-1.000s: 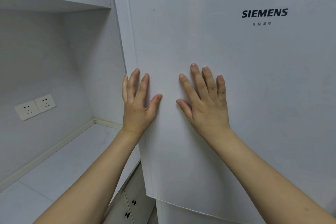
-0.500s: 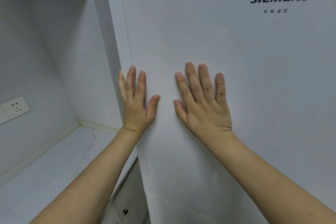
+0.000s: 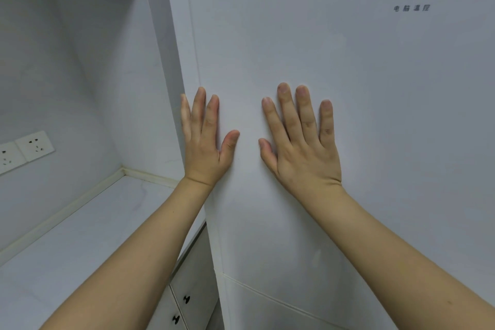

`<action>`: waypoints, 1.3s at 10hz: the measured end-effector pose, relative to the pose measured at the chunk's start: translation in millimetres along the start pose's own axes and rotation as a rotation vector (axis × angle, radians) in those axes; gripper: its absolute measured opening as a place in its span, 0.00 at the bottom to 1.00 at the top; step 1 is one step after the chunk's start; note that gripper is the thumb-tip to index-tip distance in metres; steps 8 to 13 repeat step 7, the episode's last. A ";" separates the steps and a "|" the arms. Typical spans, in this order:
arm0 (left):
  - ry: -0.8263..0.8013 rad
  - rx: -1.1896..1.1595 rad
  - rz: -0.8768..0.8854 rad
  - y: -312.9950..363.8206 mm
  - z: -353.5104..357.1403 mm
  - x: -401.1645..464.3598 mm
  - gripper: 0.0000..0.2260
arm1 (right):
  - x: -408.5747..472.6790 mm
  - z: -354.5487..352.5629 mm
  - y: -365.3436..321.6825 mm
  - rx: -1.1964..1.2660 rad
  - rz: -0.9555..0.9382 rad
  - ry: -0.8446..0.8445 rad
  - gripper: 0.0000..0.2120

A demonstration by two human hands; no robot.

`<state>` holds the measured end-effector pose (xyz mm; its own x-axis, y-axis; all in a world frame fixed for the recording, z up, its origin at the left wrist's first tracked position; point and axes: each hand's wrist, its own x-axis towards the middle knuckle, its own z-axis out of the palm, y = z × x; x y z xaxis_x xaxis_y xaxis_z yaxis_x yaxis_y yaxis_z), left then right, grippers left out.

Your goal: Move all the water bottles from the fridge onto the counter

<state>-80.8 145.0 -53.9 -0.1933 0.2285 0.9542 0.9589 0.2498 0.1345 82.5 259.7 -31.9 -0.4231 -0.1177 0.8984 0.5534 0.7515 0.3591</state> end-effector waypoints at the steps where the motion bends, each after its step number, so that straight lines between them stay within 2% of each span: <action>1: -0.055 -0.023 -0.078 9.4 -8.4 -2.0 0.28 | 0.4 -4.0 0.8 0.004 0.004 -0.023 0.30; 3: -0.204 -0.013 -0.272 32.1 -35.0 -0.8 0.29 | 2.5 -18.8 -3.3 0.065 0.043 -0.147 0.33; 5: -0.331 0.077 -0.316 44.9 -59.2 3.4 0.29 | 9.5 -42.9 -1.4 0.196 0.089 -0.191 0.36; 7: -0.303 0.015 -0.307 69.3 -85.3 2.0 0.28 | 8.2 -73.2 2.7 0.309 0.123 -0.185 0.34; 13: -0.303 0.015 -0.307 69.3 -85.3 2.0 0.28 | 8.2 -73.2 2.7 0.309 0.123 -0.185 0.34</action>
